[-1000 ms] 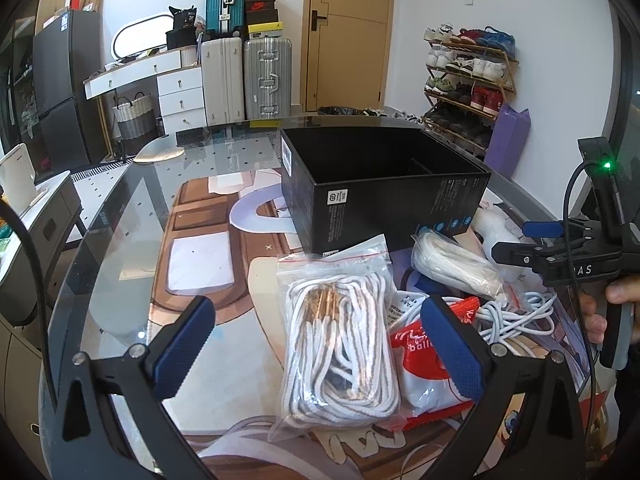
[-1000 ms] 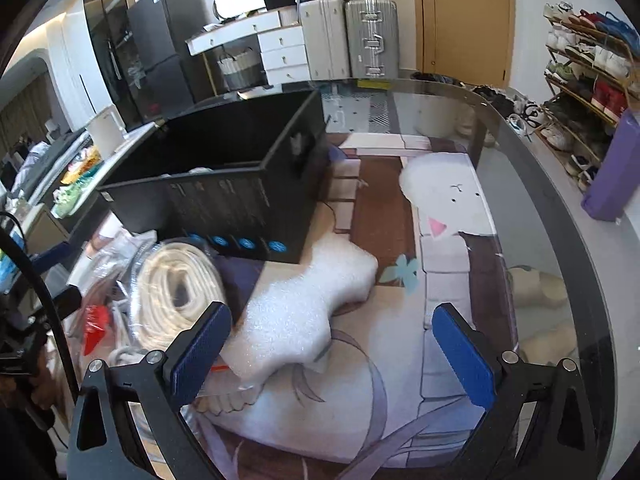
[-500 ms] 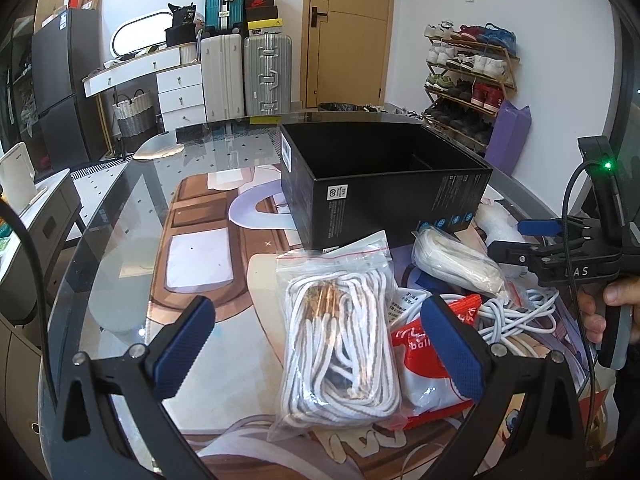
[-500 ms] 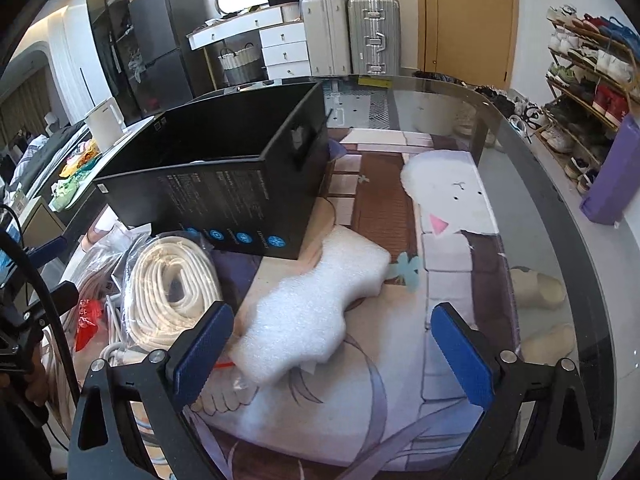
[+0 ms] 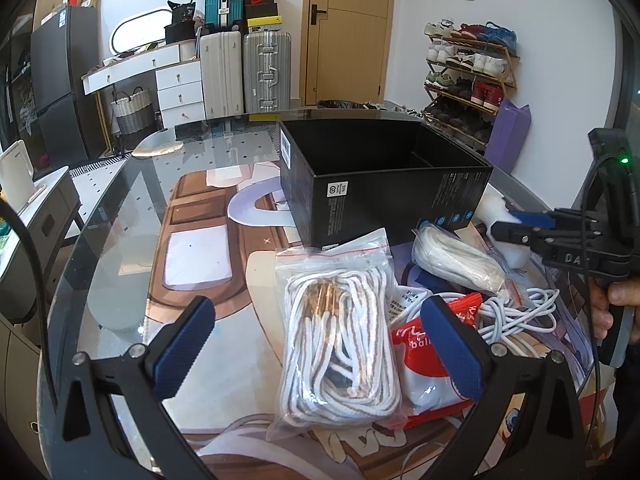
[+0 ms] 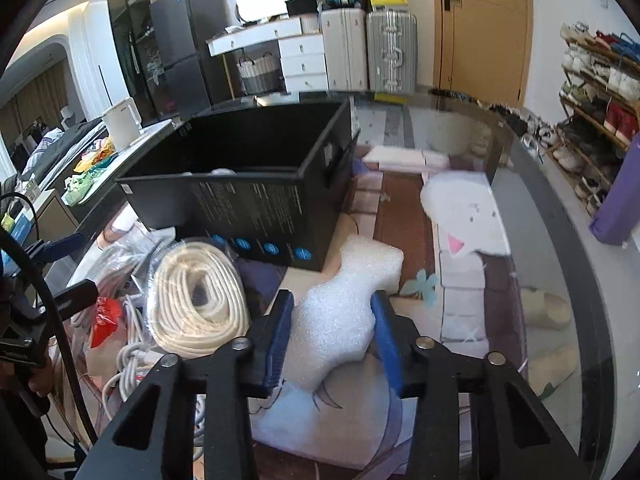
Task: Organize soft objects
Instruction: 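Grasp the bag of white cords with the left gripper while the right holds foam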
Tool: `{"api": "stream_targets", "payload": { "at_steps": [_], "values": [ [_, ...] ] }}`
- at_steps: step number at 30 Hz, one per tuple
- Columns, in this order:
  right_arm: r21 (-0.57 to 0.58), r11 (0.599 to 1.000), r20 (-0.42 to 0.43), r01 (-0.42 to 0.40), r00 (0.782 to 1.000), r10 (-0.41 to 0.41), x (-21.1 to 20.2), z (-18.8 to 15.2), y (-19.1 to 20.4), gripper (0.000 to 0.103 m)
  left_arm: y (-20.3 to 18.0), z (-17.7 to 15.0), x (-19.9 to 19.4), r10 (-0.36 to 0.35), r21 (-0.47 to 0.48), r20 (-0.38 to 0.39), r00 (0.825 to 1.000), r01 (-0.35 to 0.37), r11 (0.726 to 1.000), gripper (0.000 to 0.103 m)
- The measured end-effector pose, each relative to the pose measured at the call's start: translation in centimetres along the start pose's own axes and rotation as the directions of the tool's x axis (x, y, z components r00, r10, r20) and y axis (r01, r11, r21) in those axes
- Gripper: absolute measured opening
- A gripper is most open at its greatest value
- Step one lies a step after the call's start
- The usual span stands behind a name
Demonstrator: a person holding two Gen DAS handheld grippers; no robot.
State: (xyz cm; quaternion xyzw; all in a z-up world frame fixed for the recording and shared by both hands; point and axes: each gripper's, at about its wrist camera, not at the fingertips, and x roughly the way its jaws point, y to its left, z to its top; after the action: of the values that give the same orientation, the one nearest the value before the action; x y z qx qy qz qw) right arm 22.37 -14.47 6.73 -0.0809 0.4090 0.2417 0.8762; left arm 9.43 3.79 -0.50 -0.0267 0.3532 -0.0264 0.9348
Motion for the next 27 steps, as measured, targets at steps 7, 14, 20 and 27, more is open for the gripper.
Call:
{"api": "stream_targets", "payload": {
  "at_steps": [7,14,20,27],
  "values": [
    [-0.008,1.0,0.035,-0.01,0.999,0.01,-1.4,0.4,0.0,0.04,0.2,0.1,0.2,0.0,-0.007,-0.008,1.0,0.0,1.0,0.103],
    [0.007,0.999,0.13,-0.053,0.99,0.052,-4.1,1.1,-0.2,0.04,0.7,0.0,0.5,-0.016,-0.036,-0.029,0.999,0.015,0.999,0.103],
    [-0.015,0.997,0.184,-0.073,0.98,0.075,-5.5,1.3,0.5,0.04,1.1,0.0,1.0,-0.04,-0.068,-0.063,0.997,0.035,0.997,0.096],
    [-0.036,0.996,0.211,-0.083,0.974,0.089,-6.5,1.4,1.0,0.04,1.2,-0.3,1.5,-0.07,-0.091,-0.106,0.992,0.061,0.994,0.075]
  ]
}}
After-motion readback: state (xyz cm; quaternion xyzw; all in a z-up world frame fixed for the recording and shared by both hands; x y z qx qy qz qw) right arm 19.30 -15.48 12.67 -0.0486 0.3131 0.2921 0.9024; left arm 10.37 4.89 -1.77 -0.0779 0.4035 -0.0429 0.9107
